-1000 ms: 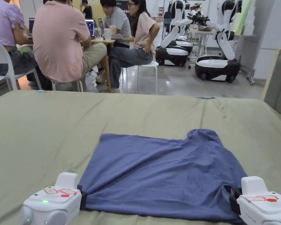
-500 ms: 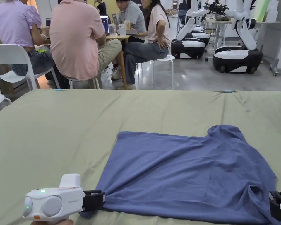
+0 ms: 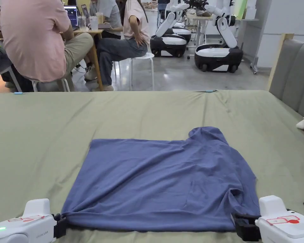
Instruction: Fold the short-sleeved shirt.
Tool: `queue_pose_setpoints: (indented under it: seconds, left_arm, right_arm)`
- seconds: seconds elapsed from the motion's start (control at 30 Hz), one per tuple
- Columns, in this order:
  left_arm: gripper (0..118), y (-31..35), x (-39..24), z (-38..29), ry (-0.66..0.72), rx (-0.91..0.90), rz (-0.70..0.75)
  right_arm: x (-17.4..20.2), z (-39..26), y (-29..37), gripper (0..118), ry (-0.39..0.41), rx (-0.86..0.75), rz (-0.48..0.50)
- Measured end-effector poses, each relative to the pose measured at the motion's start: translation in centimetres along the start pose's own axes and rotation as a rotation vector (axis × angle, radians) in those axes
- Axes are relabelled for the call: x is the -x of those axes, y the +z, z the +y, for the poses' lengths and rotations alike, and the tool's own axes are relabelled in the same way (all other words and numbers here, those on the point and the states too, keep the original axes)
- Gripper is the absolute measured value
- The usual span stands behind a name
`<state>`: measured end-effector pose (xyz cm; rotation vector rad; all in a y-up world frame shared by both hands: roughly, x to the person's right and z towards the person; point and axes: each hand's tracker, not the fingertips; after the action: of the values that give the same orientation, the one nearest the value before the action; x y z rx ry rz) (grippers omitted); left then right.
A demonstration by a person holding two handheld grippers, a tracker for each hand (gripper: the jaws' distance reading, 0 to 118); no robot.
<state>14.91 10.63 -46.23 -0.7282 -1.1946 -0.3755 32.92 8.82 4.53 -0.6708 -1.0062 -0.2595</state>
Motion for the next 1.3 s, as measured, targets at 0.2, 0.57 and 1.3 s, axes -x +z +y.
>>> queue_pose_setpoints:
  seconds: [0.2,0.57,1.3]
  left_arm:
    - [3,0.2,-0.6,-0.3,-0.01,0.017,0.012]
    - [3,-0.2,-1.8,5.9,0.022,-0.08,-0.003]
    - [88,-6.5,-6.0,11.1,-0.048,-0.14,0.069]
  right_arm:
    - [-0.5,-0.2,-3.0,4,0.011,0.086,0.021]
    - [-5.1,4.1,0.6,4,-0.158,-0.137,-0.067]
    - [-5.0,8.6,-5.2,83,-0.09,-0.097,-0.115]
